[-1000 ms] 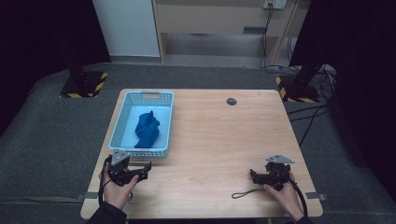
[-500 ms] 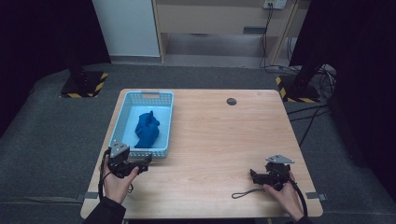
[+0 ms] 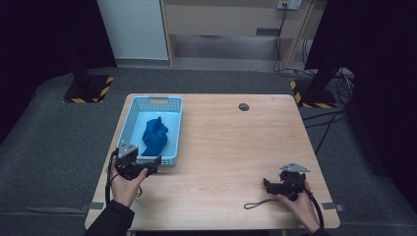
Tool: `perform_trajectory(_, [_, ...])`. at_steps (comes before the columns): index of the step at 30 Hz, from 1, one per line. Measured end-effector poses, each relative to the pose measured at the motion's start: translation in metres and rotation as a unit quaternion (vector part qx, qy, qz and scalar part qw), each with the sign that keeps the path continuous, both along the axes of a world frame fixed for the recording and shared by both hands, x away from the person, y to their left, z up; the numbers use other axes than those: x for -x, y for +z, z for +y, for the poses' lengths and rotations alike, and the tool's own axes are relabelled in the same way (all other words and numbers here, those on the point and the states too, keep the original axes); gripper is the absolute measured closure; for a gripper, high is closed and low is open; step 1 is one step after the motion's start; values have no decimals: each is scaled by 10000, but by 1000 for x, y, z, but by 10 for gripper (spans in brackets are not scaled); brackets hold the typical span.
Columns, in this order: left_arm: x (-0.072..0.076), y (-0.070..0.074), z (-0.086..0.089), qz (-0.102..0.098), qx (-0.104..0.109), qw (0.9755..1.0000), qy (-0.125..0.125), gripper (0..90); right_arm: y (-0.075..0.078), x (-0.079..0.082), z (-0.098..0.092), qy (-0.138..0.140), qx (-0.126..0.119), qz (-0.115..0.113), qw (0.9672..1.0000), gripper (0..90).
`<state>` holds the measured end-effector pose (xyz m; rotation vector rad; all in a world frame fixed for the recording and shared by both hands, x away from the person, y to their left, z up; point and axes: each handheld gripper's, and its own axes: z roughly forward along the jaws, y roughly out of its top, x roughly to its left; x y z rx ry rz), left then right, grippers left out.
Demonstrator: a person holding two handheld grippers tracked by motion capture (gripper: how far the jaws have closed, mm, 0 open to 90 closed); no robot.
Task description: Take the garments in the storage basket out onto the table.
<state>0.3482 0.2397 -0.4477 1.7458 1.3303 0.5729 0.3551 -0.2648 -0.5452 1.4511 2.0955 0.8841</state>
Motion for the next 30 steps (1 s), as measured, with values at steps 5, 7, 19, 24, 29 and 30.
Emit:
perform_trajectory(5, [-6,0,1,44,-38,10000,23,54,0,0,0,0,-1,0,10000,5])
perform_trajectory(7, [-7,0,1,46,-31,10000,36,54,0,0,0,0,-1,0,10000,5])
perform_trajectory(19, [-20,1,4,74,-38,9999,96,54,0,0,0,1,-1,0,10000,5])
perform_trajectory(24, [-28,0,2,107,-54,9999,95,55,0,0,0,0,-1,0,10000,5])
perform_trajectory(29, [-36,-2,1,184,-44,9997,134,57,0,0,0,1,-1,0,10000,5])
perform_trajectory(30, [-38,-3,2,200,-45,9997,145,57,0,0,0,1,-1,-1,10000,5])
